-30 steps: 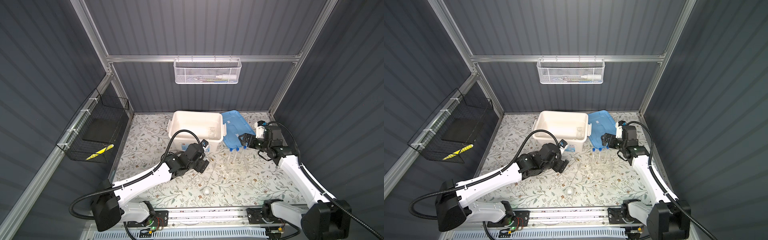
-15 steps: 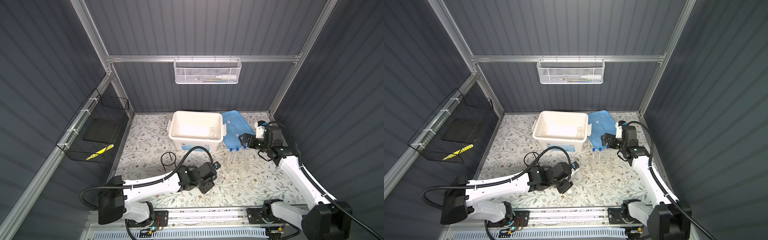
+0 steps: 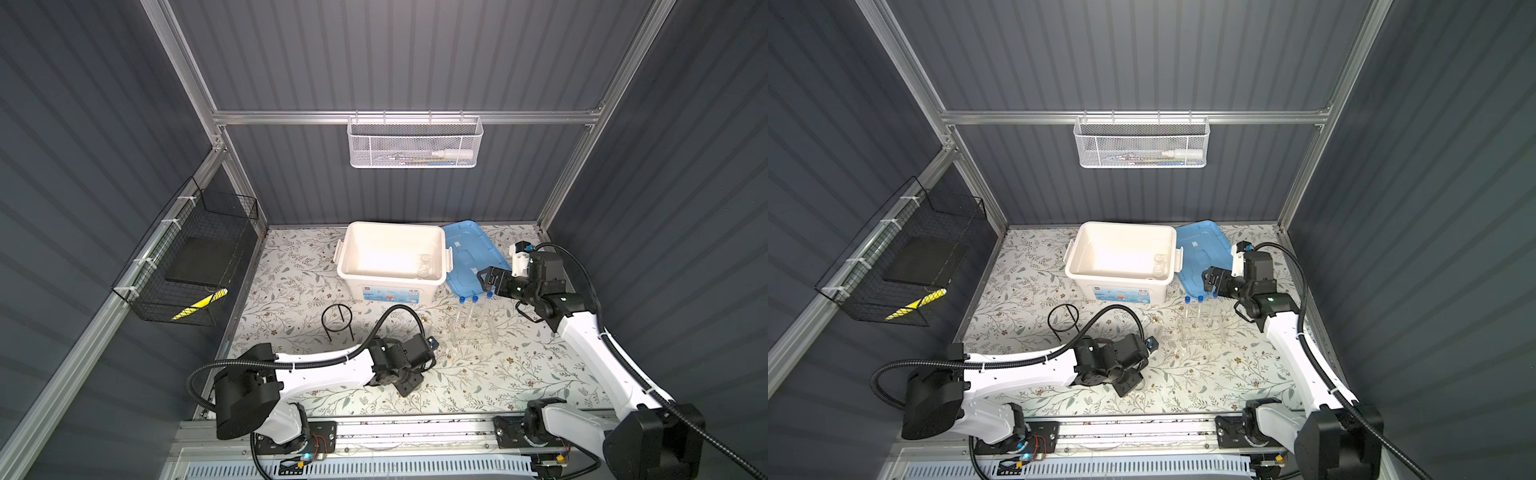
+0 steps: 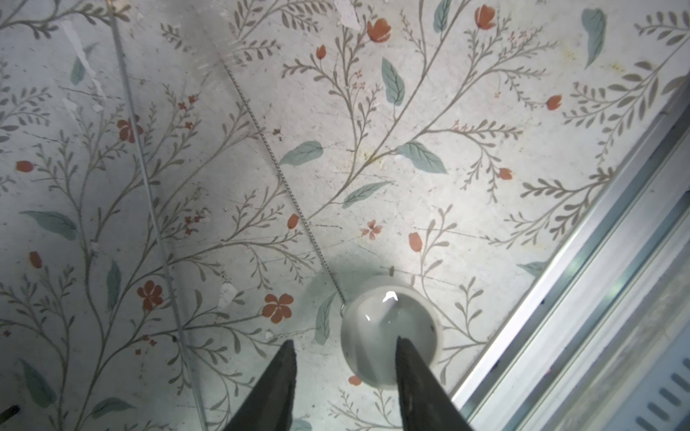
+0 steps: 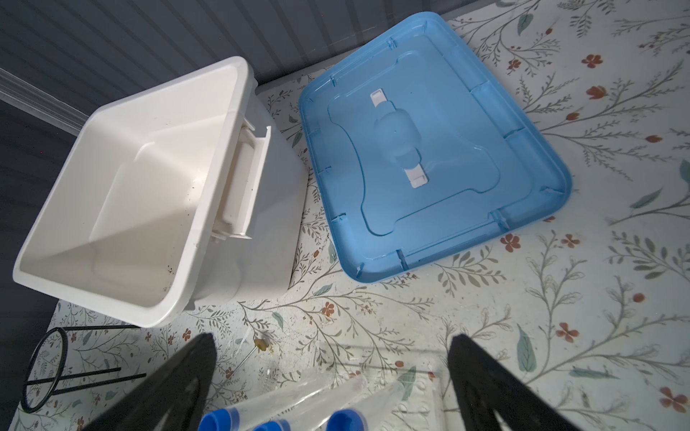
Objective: Organize the chemistry lab equipment
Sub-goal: 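Lower the open left gripper around the small white cup, then close the left gripper on the rim of the white cup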
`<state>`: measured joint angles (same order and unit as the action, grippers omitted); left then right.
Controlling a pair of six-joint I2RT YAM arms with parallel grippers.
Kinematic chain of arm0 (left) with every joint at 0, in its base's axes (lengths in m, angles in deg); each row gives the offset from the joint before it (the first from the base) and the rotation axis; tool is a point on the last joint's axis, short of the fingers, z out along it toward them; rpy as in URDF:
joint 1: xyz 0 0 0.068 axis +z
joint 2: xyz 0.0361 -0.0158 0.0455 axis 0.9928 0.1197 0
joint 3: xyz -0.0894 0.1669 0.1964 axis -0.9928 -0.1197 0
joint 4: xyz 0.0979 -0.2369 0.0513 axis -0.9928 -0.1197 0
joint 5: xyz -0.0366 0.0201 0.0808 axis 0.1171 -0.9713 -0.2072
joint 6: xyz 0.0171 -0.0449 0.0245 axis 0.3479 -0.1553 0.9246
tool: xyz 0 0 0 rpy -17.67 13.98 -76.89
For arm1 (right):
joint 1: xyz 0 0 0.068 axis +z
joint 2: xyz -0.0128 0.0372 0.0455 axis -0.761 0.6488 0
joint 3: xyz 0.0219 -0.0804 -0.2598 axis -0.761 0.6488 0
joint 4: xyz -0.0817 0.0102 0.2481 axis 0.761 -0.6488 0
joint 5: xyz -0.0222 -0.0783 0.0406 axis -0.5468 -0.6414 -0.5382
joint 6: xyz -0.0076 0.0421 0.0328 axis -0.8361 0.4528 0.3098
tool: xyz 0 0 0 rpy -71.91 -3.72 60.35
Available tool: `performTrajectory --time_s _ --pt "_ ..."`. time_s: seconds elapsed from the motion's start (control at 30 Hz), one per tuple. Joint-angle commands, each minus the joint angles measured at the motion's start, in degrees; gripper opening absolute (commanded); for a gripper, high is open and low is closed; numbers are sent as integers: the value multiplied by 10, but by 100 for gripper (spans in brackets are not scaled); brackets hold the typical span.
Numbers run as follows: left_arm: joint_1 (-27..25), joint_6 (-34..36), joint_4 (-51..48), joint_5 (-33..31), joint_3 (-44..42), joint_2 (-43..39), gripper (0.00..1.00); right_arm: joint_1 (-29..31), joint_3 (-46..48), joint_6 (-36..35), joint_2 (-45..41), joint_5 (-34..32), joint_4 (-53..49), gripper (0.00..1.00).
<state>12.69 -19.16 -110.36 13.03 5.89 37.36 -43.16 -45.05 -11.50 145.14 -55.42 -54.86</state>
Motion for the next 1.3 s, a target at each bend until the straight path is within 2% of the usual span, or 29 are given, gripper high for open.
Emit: performTrajectory --time_s 0.0,0.37,0.7,1.03,1.27 --pt "-1 -7 7 18 -8 2 41 3 -2 0 -8 -7 -10 99" --pt "-1 -10 17 29 -14 24 34 3 -1 -1 -9 -8 -7 99" --pt "1 -14 30 18 -18 24 22 3 4 -1 -9 -9 -4 99" --pt "0 -7 24 39 -6 58 19 3 7 -2 -9 -10 0 99" --pt "1 -12 21 19 -2 41 10 3 9 -3 -9 -11 1 99"
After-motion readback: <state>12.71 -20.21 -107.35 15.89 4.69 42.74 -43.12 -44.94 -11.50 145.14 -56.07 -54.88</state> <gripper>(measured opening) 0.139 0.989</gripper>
